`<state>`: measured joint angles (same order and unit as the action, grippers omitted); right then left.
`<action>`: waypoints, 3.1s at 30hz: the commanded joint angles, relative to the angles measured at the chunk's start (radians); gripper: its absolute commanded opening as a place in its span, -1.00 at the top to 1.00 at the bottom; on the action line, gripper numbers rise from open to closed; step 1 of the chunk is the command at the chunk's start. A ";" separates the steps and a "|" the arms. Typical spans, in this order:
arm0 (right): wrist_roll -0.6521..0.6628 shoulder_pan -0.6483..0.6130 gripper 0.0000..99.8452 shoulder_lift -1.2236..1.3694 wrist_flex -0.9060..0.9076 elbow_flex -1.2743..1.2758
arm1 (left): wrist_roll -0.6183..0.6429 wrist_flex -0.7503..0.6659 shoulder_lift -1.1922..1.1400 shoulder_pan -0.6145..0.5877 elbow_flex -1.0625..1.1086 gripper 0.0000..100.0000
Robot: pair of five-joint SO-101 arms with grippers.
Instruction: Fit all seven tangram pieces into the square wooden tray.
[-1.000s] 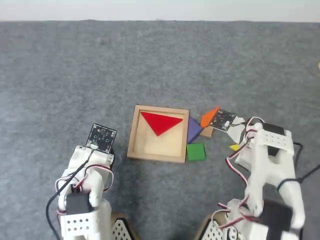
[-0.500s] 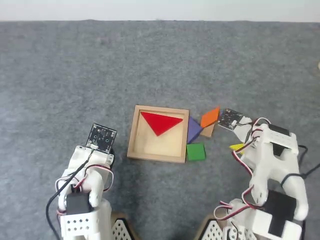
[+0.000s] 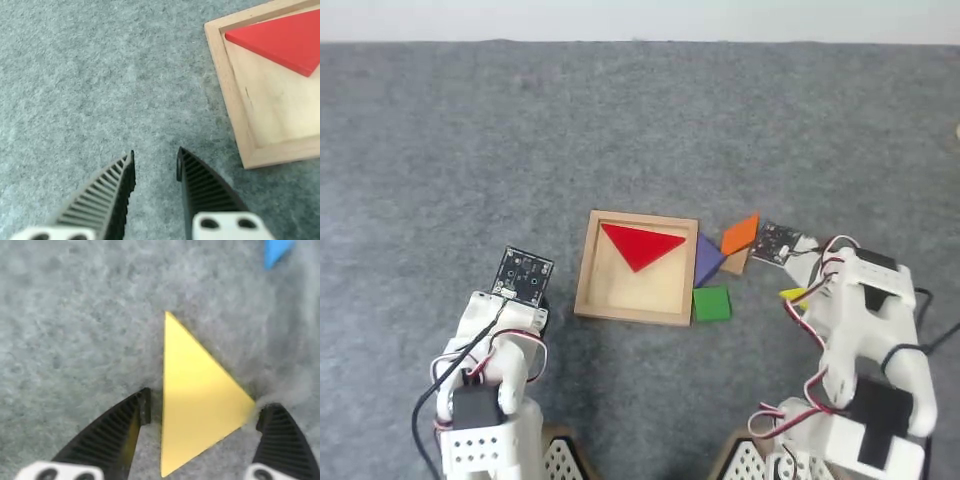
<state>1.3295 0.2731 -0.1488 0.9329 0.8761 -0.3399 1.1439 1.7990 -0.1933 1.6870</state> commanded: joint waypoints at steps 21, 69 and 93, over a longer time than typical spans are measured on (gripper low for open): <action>-0.138 0.007 0.88 0.044 -0.010 -0.133 | -0.008 -0.008 0.012 -0.005 -0.004 0.73; -0.618 0.211 0.33 -0.128 0.002 0.061 | -0.006 -0.006 0.012 -0.003 -0.004 0.73; -0.623 0.206 0.83 -0.005 -0.002 -0.031 | -0.006 -0.008 0.012 -0.003 -0.004 0.73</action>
<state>0.7173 0.4956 -0.1596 0.9436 0.8715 -0.3399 1.1439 1.7990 -0.1933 1.6870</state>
